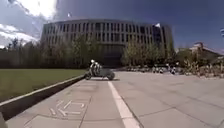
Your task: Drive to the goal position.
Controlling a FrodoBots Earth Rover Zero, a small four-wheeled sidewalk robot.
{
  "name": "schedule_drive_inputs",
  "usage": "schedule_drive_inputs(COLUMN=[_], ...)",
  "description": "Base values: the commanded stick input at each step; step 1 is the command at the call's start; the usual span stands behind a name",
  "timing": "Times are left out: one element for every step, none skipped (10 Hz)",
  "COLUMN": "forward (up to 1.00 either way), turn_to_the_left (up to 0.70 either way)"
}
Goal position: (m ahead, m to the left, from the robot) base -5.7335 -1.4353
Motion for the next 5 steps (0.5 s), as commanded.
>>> schedule_drive_inputs(forward=[-0.05, -0.04, 0.00, 0.00, -0.02], turn_to_the_left=[-0.01, 0.00, 0.00, 0.00, 0.00])
